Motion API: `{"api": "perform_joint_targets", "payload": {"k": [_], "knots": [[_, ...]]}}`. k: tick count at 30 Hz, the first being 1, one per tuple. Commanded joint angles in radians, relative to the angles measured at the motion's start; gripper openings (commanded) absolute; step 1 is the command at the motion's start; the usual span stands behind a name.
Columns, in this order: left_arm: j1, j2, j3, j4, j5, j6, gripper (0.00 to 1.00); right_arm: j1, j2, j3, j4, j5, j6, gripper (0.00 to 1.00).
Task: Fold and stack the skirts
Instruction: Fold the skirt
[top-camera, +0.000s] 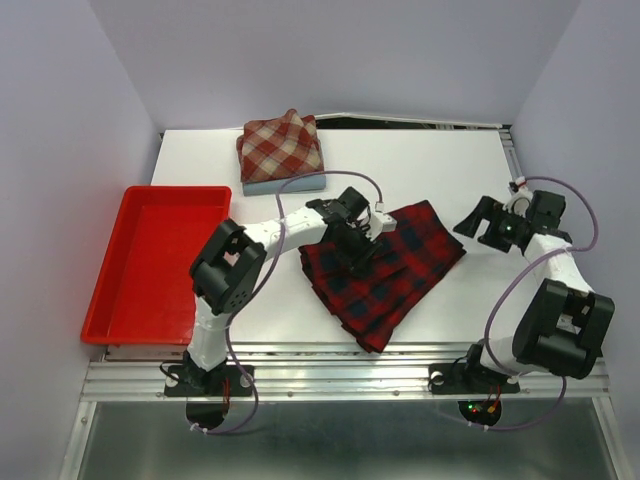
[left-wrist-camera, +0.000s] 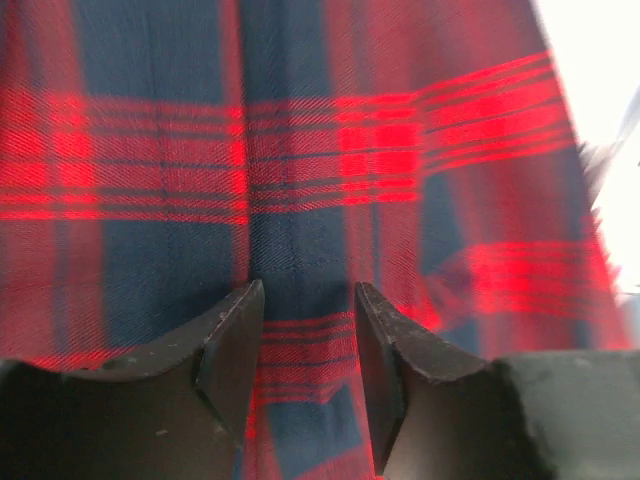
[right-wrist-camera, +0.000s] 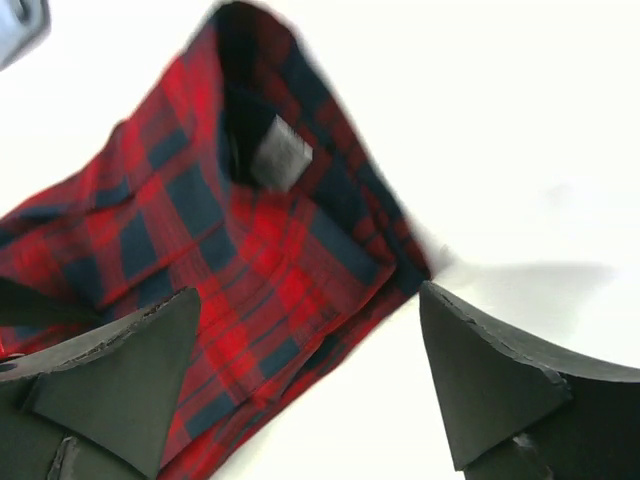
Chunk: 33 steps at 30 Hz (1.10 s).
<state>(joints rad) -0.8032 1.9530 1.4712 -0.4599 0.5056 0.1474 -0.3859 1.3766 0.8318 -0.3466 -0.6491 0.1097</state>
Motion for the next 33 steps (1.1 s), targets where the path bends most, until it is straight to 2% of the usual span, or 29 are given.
{"api": "perform_joint_targets", "payload": {"k": [1, 3, 5, 6, 7, 8, 11, 16, 17, 18, 20, 22, 24, 26, 29, 32, 33], "knots": [[0.015, 0.075, -0.002, -0.022, -0.081, 0.050, 0.46, -0.016, -0.028, 0.165, -0.046, -0.006, -0.189, 0.90], [0.016, 0.141, 0.029, -0.063, -0.105, 0.124, 0.44, -0.004, 0.033, 0.228, -0.054, -0.107, -0.214, 0.80], [0.016, 0.187, 0.070, -0.068, -0.180, 0.174, 0.44, 0.030, 0.090, 0.329, -0.072, -0.141, -0.212, 0.74], [0.015, 0.201, 0.084, -0.068, -0.259, 0.266, 0.44, 0.030, 0.142, 0.355, -0.049, -0.155, -0.191, 0.70], [0.016, 0.211, 0.098, -0.056, -0.260, 0.315, 0.44, 0.042, 0.142, 0.371, -0.049, -0.168, -0.171, 0.69], [0.018, 0.213, 0.103, -0.018, -0.336, 0.374, 0.43, 0.068, 0.182, 0.394, 0.018, -0.178, -0.156, 0.69], [0.010, 0.170, 0.049, 0.071, -0.401, 0.553, 0.43, 0.126, 0.274, 0.463, 0.070, -0.173, -0.166, 0.69], [0.019, 0.093, 0.034, 0.197, -0.432, 0.685, 0.55, 0.286, 0.413, 0.604, 0.101, -0.150, -0.200, 0.69], [0.025, 0.063, 0.038, 0.219, -0.427, 0.684, 0.62, 0.301, 0.464, 0.621, 0.101, -0.149, -0.212, 0.69], [0.030, 0.044, 0.043, 0.227, -0.424, 0.669, 0.66, 0.326, 0.492, 0.639, 0.097, -0.149, -0.223, 0.69], [0.039, -0.017, 0.070, 0.221, -0.397, 0.585, 0.72, 0.335, 0.544, 0.693, 0.074, -0.152, -0.257, 0.68], [0.039, -0.066, 0.084, 0.193, -0.351, 0.519, 0.73, 0.351, 0.608, 0.722, 0.051, -0.136, -0.266, 0.66], [0.039, -0.146, 0.075, 0.136, -0.300, 0.431, 0.73, 0.351, 0.637, 0.728, 0.043, -0.123, -0.300, 0.64], [0.033, -0.198, 0.039, 0.089, -0.218, 0.399, 0.73, 0.351, 0.662, 0.724, 0.005, -0.107, -0.349, 0.58], [-0.007, -0.278, -0.034, 0.001, -0.188, 0.365, 0.71, 0.351, 0.653, 0.687, -0.054, -0.074, -0.435, 0.49], [-0.060, -0.319, -0.095, -0.101, -0.136, 0.354, 0.63, 0.351, 0.612, 0.610, -0.129, -0.031, -0.517, 0.39], [-0.068, -0.334, -0.116, -0.135, -0.110, 0.344, 0.58, 0.351, 0.596, 0.565, -0.156, -0.014, -0.560, 0.35]]}}
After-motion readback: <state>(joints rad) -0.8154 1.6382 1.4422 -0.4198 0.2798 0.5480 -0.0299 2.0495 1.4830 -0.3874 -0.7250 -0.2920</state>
